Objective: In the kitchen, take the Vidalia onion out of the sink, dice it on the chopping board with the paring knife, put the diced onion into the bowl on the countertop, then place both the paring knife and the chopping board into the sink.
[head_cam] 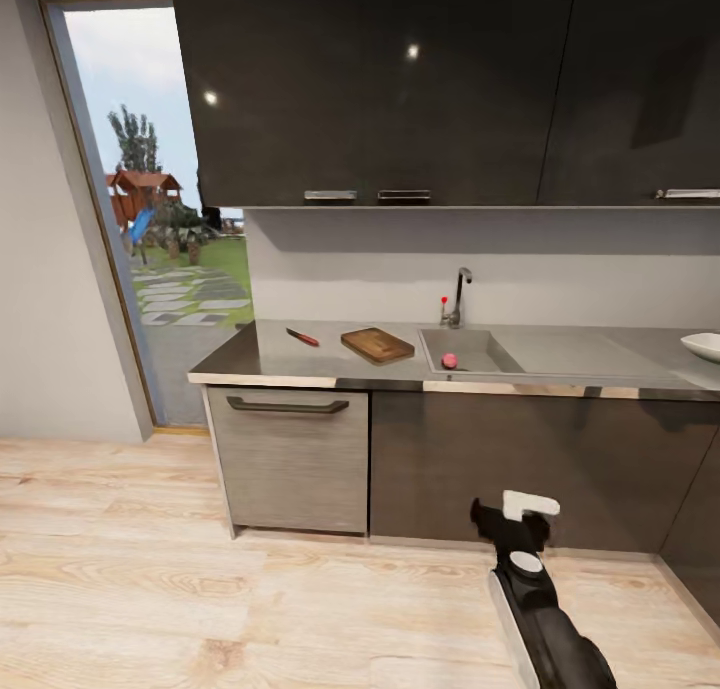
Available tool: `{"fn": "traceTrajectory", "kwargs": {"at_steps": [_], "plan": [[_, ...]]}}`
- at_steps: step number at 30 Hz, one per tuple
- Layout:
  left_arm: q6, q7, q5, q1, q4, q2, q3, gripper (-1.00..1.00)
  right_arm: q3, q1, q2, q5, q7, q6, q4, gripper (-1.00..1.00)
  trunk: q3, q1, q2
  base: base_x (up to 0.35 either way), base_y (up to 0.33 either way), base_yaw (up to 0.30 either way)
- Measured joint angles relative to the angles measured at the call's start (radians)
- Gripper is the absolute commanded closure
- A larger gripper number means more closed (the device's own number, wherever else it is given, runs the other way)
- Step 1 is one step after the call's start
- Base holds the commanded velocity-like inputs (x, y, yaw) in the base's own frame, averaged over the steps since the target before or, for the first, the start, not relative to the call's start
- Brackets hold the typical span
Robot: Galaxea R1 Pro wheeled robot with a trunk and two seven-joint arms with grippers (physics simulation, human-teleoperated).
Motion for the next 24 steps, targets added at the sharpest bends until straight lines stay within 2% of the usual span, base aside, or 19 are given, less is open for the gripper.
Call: {"fn": "traceTrajectory", "kwargs": {"at_steps": [1, 3, 5, 7, 9, 10, 11, 12, 13, 17, 19, 20, 21, 24], "plan": [[0.0, 0.0, 0.0, 0.0, 0.0, 0.0, 0.0, -1.0, 0.0, -0.057, 0.007, 0.0, -0.003, 0.056, -0.007, -1.0, 0.0, 0.0, 0.0, 0.0, 0.0, 0.0], [0.0, -0.001, 0.0, 0.0, 0.0, 0.0, 0.0, -1.0, 0.0, -0.116, 0.016, -0.001, -0.006, 0.109, -0.011, -1.0, 0.0, 0.0, 0.0, 0.0, 0.0, 0.0], [-0.001, -0.001, 0.0, 0.0, 0.001, 0.0, 0.0, -1.0, 0.0, -0.202, 0.033, -0.001, -0.013, 0.177, -0.012, -1.0, 0.0, 0.0, 0.0, 0.0, 0.0, 0.0], [-0.001, -0.001, 0.0, 0.0, 0.001, 0.0, 0.0, -1.0, 0.0, -0.289, 0.054, 0.0, -0.026, 0.232, -0.006, -1.0, 0.0, 0.0, 0.0, 0.0, 0.0, 0.0], [-0.001, -0.001, 0.0, 0.0, 0.001, 0.0, 0.0, -1.0, 0.003, -0.403, 0.084, 0.001, -0.06, 0.284, 0.028, -1.0, 0.0, 0.0, 0.0, 0.004, 0.0, 0.0], [-0.001, -0.001, 0.0, 0.0, 0.001, 0.0, 0.0, -1.0, 0.004, -0.504, 0.099, -0.002, -0.097, 0.307, 0.104, -1.0, 0.0, 0.0, 0.0, 0.023, 0.006, 0.0], [-0.001, -0.001, 0.0, 0.0, 0.001, 0.0, 0.0, -1.0, 0.004, -0.546, 0.099, 0.0, -0.108, 0.314, 0.13, -1.0, 0.0, 0.0, 0.0, 0.078, 0.043, 0.0], [-0.001, -0.001, 0.0, 0.0, 0.001, 0.0, 0.0, -1.0, 0.005, -0.613, 0.099, 0.0, -0.122, 0.32, 0.198, -1.0, 0.0, 0.0, 0.0, 0.155, 0.114, 0.0], [-0.001, -0.001, 0.0, 0.0, 0.001, 0.0, 0.0, -1.0, 0.005, -0.715, 0.099, -0.002, -0.135, 0.324, 0.312, -1.0, 0.0, 0.0, 0.0, 0.186, 0.143, 0.0], [-0.001, -0.001, 0.0, 0.0, 0.002, 0.0, 0.0, -1.0, 0.002, -0.983, 0.099, -0.004, -0.147, 0.316, 0.665, -1.0, 0.0, 0.0, 0.0, 0.221, 0.176, 0.0], [-0.001, -0.001, 0.0, 0.0, 0.002, 0.0, 0.0, -1.0, 0.0, -1.035, 0.099, -0.012, -0.146, 0.31, 0.729, -1.0, 0.0, -0.001, 0.0, 0.236, 0.19, 0.0], [-0.001, -0.001, 0.0, 0.0, 0.002, 0.0, 0.0, -1.0, -0.001, -1.061, 0.099, -0.03, -0.146, 0.308, 0.761, -1.0, 0.0, -0.001, 0.0, 0.239, 0.193, 0.0], [-0.001, -0.001, 0.0, 0.0, 0.002, 0.0, 0.0, -1.0, -0.002, -1.074, 0.099, -0.057, -0.144, 0.308, 0.779, -1.0, 0.0, -0.001, 0.0, 0.239, 0.194, 0.0], [-0.001, -0.001, 0.0, 0.0, 0.002, 0.0, 0.0, -1.0, -0.002, -1.082, 0.099, -0.102, -0.142, 0.308, 0.792, -1.0, 0.0, 0.0, 0.0, 0.24, 0.196, 0.0]]}}
